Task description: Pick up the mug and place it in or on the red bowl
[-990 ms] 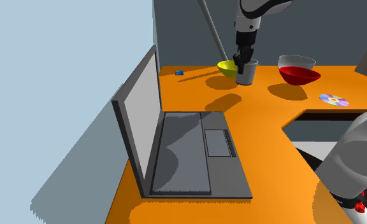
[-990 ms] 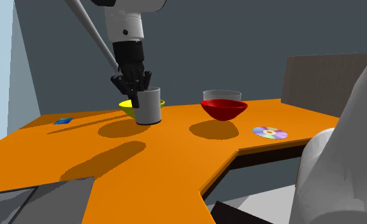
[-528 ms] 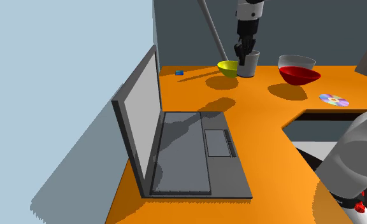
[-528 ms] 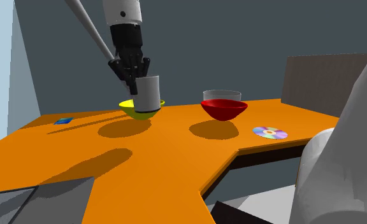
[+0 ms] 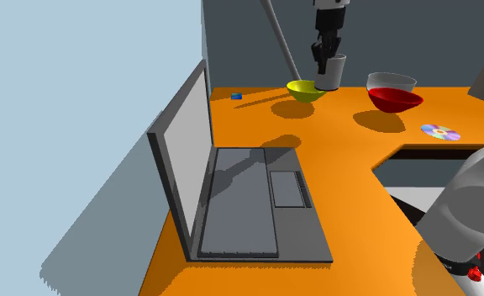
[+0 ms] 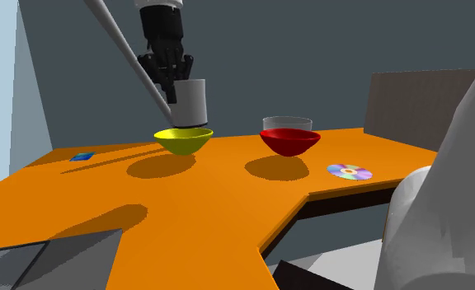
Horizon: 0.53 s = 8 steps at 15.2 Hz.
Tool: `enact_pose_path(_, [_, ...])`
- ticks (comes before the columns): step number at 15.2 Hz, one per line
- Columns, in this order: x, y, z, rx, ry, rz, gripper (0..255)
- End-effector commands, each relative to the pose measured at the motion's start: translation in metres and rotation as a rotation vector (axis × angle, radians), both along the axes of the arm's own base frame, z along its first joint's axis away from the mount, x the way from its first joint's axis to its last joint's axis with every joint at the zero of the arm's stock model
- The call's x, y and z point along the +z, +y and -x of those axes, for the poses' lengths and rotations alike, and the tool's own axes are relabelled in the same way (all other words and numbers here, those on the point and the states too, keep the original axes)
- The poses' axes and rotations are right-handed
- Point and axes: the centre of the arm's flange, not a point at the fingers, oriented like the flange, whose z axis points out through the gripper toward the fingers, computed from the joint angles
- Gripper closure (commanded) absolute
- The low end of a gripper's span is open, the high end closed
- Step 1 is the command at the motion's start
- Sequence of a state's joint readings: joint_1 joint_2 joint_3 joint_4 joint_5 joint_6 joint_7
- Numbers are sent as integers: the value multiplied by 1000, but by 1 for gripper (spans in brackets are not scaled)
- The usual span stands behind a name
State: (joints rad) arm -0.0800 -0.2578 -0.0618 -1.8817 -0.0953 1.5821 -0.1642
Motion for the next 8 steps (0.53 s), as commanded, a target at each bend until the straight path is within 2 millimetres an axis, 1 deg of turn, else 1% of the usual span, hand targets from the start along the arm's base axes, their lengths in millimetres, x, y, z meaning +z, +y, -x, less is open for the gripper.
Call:
enact_pose_path(1, [11,-2,0,0,0,0,255])
enact_pose_path(3, [20,-2,0,0,0,0,255])
enact_pose_path(8, [24,-61,29,0,0,0,255])
